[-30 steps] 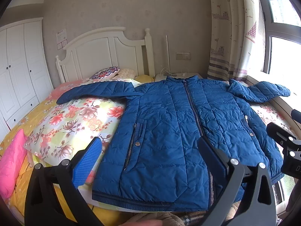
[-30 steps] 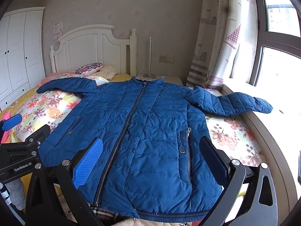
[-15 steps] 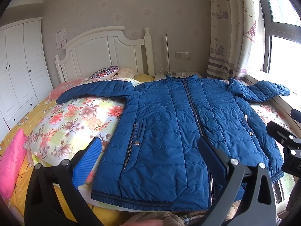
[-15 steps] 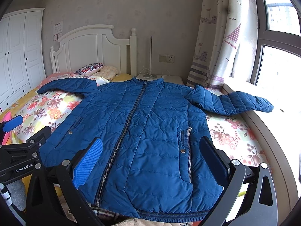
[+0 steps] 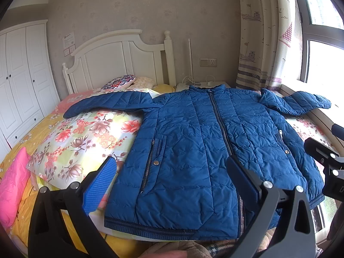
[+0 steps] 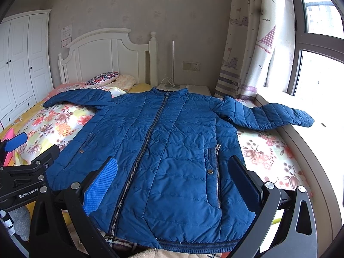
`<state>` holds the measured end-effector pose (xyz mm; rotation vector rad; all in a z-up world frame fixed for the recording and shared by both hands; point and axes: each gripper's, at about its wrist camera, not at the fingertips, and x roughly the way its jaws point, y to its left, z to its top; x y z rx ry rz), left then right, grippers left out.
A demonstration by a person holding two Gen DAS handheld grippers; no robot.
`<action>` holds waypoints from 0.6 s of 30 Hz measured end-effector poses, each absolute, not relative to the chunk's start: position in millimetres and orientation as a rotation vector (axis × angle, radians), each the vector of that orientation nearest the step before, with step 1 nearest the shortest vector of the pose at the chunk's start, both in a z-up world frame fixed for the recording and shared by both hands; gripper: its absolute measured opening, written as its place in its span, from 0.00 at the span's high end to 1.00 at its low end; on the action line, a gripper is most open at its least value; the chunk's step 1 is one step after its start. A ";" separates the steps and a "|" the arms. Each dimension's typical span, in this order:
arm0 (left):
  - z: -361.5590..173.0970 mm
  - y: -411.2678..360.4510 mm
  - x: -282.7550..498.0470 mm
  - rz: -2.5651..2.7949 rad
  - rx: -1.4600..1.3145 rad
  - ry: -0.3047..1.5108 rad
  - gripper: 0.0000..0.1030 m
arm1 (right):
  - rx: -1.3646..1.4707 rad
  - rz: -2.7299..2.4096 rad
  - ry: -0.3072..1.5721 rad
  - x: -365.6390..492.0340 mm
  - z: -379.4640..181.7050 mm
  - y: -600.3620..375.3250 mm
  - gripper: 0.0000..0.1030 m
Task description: Fold large clothes
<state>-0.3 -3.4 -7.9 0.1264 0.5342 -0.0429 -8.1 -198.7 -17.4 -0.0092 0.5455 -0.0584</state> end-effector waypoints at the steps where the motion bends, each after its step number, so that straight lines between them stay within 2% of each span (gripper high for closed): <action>1: -7.3 -2.9 0.1 -0.043 0.126 0.535 0.02 | -0.009 -0.059 0.545 -8.3 -17.4 -198.5 0.04; 18: -8.8 -4.1 -0.3 -0.044 0.125 0.540 0.02 | -0.001 -0.046 0.553 -8.1 -17.9 -197.8 0.04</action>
